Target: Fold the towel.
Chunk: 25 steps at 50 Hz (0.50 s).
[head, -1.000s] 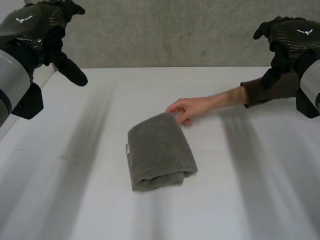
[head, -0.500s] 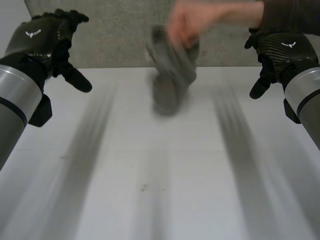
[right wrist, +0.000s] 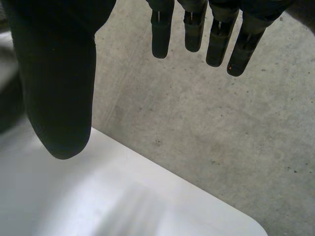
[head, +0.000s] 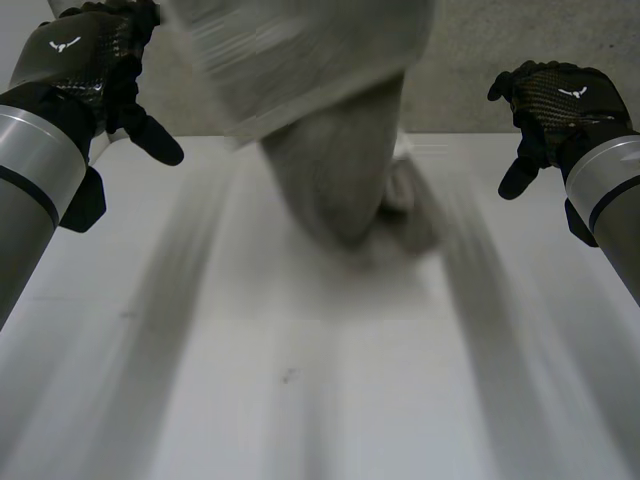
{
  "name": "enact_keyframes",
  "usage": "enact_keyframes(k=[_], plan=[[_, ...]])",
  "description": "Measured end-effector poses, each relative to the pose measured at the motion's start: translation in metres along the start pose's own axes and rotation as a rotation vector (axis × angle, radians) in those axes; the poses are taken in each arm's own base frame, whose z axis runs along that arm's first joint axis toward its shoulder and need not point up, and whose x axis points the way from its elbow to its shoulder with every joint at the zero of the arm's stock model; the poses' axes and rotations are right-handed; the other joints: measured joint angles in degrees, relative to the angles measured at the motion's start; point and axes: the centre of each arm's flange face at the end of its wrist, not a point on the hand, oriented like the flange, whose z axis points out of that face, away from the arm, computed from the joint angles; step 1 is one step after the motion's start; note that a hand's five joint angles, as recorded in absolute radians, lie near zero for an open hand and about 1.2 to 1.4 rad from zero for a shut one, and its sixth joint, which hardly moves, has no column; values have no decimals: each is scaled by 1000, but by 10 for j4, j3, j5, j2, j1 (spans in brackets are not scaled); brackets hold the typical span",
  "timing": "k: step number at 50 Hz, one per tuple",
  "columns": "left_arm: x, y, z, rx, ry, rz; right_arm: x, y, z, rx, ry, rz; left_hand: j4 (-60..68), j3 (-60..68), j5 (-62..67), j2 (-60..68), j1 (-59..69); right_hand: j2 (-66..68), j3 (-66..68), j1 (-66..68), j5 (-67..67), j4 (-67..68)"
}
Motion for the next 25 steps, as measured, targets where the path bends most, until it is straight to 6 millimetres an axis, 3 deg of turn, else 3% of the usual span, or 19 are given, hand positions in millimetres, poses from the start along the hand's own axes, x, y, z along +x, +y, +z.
enact_keyframes(k=[9, 18, 25], plan=[[0, 1, 1, -3, 0, 0, -1, 0, 0, 2, -12, 0, -1, 0, 0, 0, 0, 0, 0, 0, 0, 0], [4, 15, 4, -50, 24, 2, -6, 0, -3, -17, -72, -58, 0, 0, 0, 0, 0, 0, 0, 0, 0, 0], [15, 37, 5, -148, 94, 8, -17, 25, -11, -202, -186, -114, 4, 4, 0, 5, 2, 0, 0, 0, 0, 0]])
